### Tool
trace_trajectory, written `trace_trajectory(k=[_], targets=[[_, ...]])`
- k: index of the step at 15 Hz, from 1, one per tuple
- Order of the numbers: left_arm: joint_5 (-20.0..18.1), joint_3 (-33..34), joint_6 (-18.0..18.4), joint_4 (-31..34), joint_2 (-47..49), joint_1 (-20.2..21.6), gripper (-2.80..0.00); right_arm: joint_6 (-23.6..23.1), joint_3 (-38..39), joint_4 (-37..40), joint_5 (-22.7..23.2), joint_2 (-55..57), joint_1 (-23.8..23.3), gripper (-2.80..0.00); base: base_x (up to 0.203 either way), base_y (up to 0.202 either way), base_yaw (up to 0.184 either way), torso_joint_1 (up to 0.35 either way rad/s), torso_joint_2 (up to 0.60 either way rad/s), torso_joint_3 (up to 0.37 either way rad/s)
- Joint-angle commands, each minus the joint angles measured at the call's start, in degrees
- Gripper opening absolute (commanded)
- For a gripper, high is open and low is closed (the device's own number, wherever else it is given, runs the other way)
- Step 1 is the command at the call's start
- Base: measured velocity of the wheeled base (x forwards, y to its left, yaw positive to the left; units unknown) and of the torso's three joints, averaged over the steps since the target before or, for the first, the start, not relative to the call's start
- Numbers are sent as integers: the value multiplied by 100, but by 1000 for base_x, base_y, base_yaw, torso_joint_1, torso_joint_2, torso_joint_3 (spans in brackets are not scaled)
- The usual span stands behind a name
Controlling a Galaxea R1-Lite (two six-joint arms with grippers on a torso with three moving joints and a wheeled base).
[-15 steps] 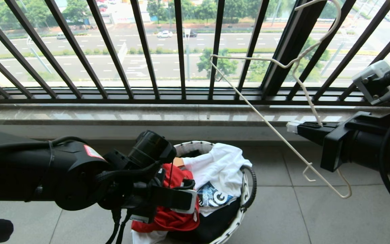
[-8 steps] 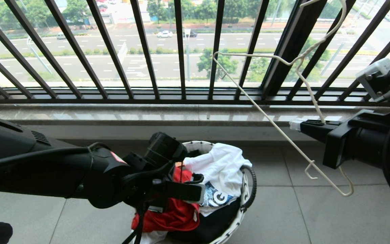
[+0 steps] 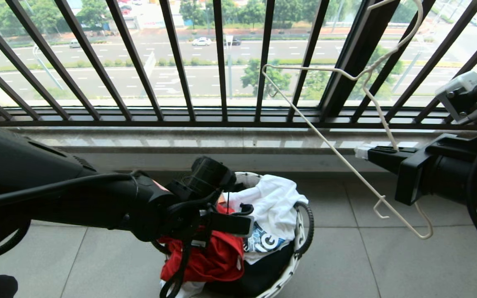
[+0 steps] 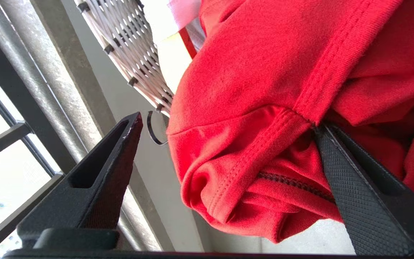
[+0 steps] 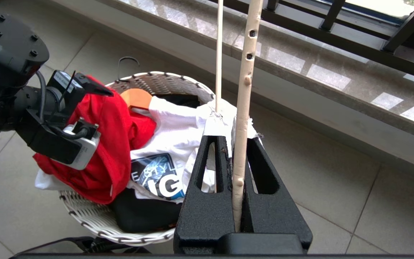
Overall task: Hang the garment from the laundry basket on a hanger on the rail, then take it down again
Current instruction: Pick up clothes from the basket
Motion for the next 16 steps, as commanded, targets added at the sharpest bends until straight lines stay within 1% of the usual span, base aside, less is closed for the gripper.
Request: trace_trajectory(k=[1,3,10,11,14,16], targets=[[11,-358,50,-2,69,40,0,-6,1,-12,0,27,1,-280,0,0,0,0,0,0],[11,-539,51,5,65,117,0,-6,1,-12,0,27,1,-280,0,0,0,0,0,0],[4,-711,-1,-78,-190,182,0,-15,1,-12,0,19,1,-280,0,0,0,0,0,0],[3,-698,9,-241,-165,190,0,-15,1,-12,0,27,1,-280,0,0,0,0,0,0],[3,-392,36,-288,-189,217,0,-8,1,-12,0,25,1,-280,0,0,0,0,0,0],[3,-328,16,-301,-165,217,0,-6,1,-12,0,18,1,-280,0,0,0,0,0,0]])
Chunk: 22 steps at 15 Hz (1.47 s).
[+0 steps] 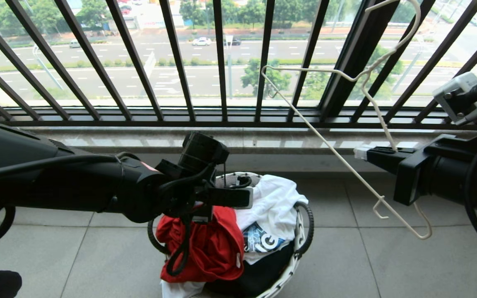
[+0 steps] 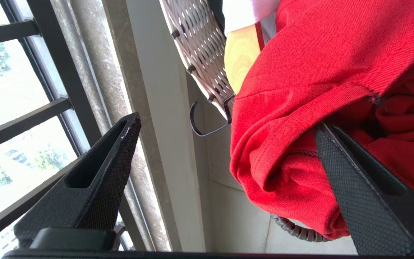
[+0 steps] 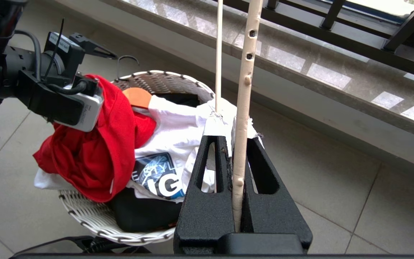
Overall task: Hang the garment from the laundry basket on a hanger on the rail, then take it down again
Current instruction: Pick up clothes from the basket
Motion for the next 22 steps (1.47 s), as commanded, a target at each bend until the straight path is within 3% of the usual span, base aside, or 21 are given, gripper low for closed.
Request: trace_trajectory(k=[1,7,11,22], targets=[[14,67,29,-7,-2,0,0,-9,0,-13,-1,-4,-5,-280,0,0,0,0,0,0],[-36,278,-14,-71,32,-32,0,-9,0,-13,-1,-4,-5,-280,0,0,0,0,0,0],[-30,278,3,-622,269,-53,0,-9,0,-13,-1,-4,-5,-280,0,0,0,0,0,0],[-92,560,12,-584,60,-131,0,-9,0,-13,-1,5,-32,-280,0,0,0,0,0,0]])
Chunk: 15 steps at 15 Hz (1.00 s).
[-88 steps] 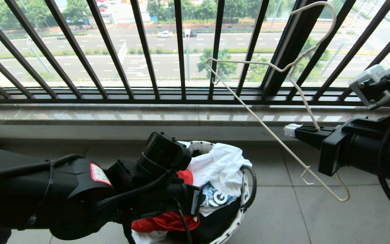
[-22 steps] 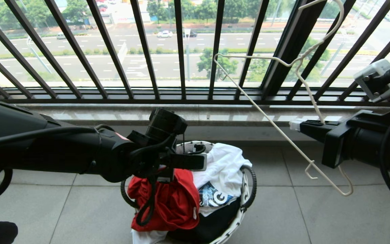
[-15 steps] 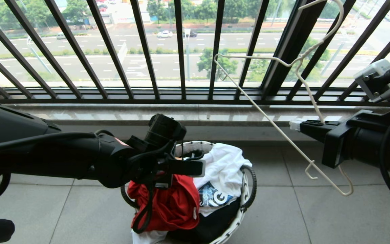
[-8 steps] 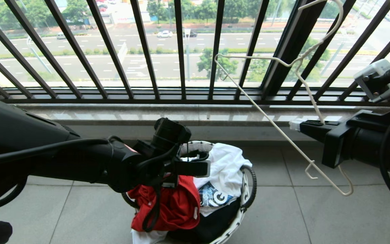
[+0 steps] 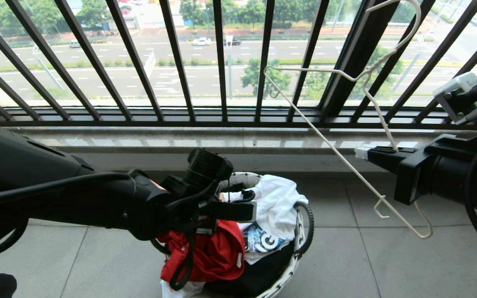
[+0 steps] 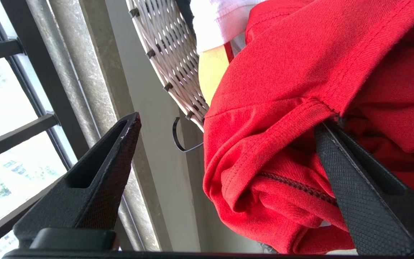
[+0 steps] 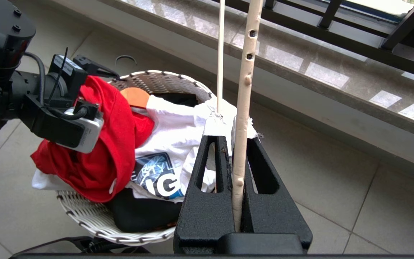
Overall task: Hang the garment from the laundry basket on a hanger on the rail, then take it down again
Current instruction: Pick up clothes from the basket
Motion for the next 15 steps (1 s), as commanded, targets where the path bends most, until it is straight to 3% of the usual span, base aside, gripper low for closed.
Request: trace_trajectory(k=[1,5,10,15], targets=[[14,67,31,-51,-10,-1,0,-7,0,-13,0,5,2,-280,0,0,0,0,0,0],[14,-78,0,-81,199,-1,0,-7,0,-13,0,23,2,-280,0,0,0,0,0,0],[21,-816,4,-72,243,8,0,-6,0,-13,0,58,2,-280,0,0,0,0,0,0],[32,-692,-93,-72,241,25,0,-7,0,-13,0,49,2,-280,0,0,0,0,0,0]])
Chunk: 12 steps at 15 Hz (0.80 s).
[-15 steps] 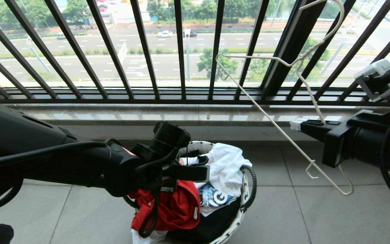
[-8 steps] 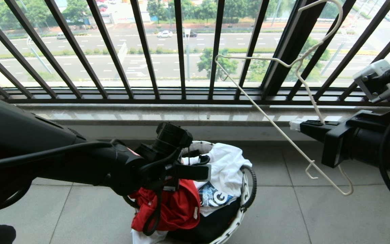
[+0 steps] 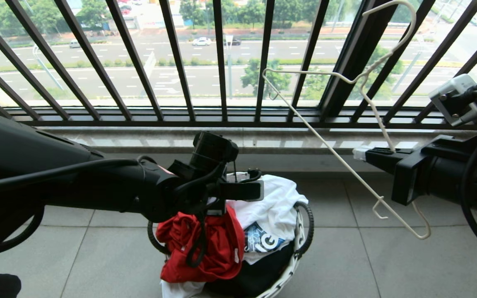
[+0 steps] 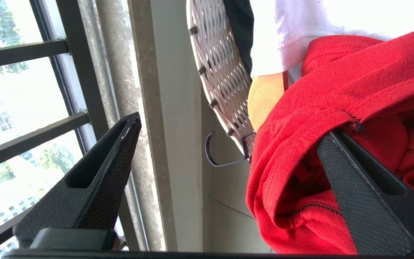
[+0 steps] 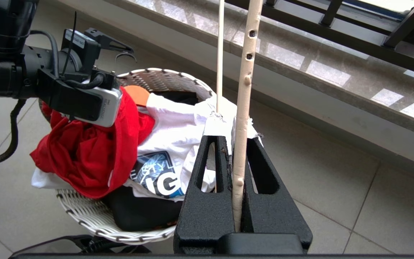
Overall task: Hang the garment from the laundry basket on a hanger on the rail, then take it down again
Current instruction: Pick up clothes from the basket
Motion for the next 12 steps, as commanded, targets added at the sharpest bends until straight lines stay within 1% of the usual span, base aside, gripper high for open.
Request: trace_trajectory(k=[1,9,10,12], targets=[[11,137,34,-4,24,-7,0,0,0,-12,0,2,1,-280,0,0,0,0,0,0],[-6,322,13,-20,55,-17,0,0,0,-12,0,2,1,-280,0,0,0,0,0,0],[-7,308,0,-149,108,-17,0,-2,0,-12,0,2,1,-280,0,0,0,0,0,0],[-10,309,12,-708,261,-23,0,0,0,-12,0,2,-2,-280,0,0,0,0,0,0]])
